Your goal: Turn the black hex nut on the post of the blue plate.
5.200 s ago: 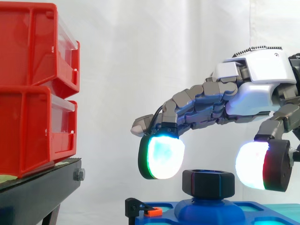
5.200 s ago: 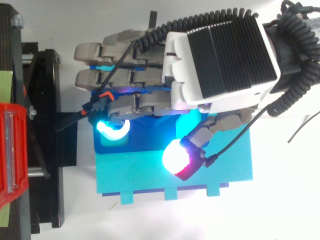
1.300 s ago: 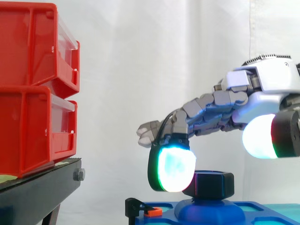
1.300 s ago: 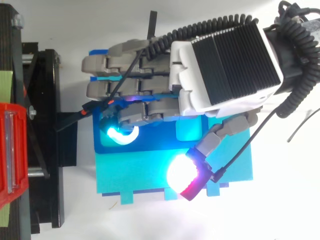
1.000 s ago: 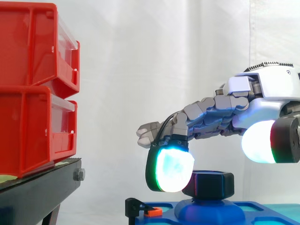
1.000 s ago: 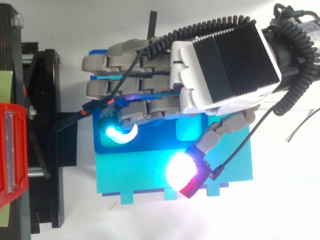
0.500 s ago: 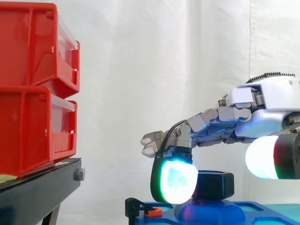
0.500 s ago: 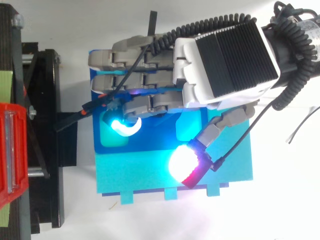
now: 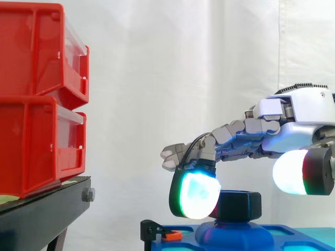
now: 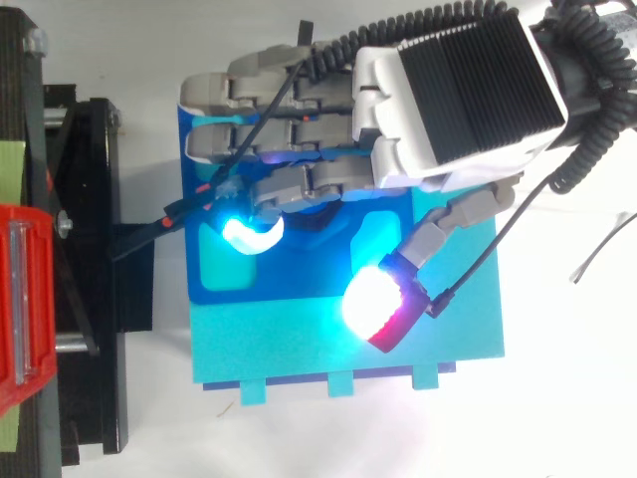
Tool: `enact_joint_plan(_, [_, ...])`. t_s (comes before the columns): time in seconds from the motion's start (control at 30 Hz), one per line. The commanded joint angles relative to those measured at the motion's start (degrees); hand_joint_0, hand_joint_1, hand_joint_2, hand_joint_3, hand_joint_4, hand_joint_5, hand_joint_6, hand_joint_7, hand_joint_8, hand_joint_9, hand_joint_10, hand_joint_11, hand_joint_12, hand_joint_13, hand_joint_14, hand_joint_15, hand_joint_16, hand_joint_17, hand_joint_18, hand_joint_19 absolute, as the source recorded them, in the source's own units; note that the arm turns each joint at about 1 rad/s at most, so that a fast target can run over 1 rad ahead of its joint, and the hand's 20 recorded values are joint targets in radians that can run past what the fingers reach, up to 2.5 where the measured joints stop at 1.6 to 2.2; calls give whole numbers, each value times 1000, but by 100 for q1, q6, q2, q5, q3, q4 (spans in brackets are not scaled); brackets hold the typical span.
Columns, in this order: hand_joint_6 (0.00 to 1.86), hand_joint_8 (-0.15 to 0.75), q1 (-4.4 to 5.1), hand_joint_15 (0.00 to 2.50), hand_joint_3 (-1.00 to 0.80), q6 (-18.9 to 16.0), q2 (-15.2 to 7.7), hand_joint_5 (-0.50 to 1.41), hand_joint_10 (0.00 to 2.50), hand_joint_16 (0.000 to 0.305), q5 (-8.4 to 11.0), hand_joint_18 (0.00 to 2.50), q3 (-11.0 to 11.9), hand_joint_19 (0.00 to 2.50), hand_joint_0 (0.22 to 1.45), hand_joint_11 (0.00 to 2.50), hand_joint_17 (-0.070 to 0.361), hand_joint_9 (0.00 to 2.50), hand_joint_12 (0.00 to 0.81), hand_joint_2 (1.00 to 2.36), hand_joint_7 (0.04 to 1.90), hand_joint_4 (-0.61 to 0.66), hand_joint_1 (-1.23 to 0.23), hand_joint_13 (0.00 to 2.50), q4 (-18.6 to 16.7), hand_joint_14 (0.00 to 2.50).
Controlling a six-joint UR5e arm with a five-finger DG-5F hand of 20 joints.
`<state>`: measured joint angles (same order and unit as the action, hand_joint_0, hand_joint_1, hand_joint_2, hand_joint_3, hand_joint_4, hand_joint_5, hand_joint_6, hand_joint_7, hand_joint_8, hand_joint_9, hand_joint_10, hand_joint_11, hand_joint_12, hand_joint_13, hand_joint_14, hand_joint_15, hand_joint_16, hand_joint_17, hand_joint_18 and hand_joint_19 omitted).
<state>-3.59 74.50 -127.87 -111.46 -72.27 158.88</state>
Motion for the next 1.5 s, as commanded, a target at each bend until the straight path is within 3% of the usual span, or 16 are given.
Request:
enact_joint_plan(0.0, [504, 254, -54, 0, -500, 3, -1, -212, 0, 54, -16, 0, 2, 348, 447, 0, 121, 202, 366, 1000, 861, 230, -416, 0, -7, 0])
enact_joint_plan(0.87, [503, 252, -151, 0, -500, 55, -1, -212, 0, 53, -157, 0, 2, 357, 453, 0, 119, 204, 363, 1000, 857, 226, -425, 0, -191, 0])
enact_joint_plan(1.17, [504, 252, -230, 0, -500, 82, -1, -213, 0, 53, -236, 1, 2, 364, 454, 0, 119, 207, 361, 1000, 857, 226, -429, 4, -218, 0])
enact_joint_plan(1.47, [503, 253, -370, 0, -500, 82, -1, -213, 0, 53, -359, 7, -7, 371, 455, 0, 118, 208, 358, 1000, 857, 227, -431, 11, -130, 0])
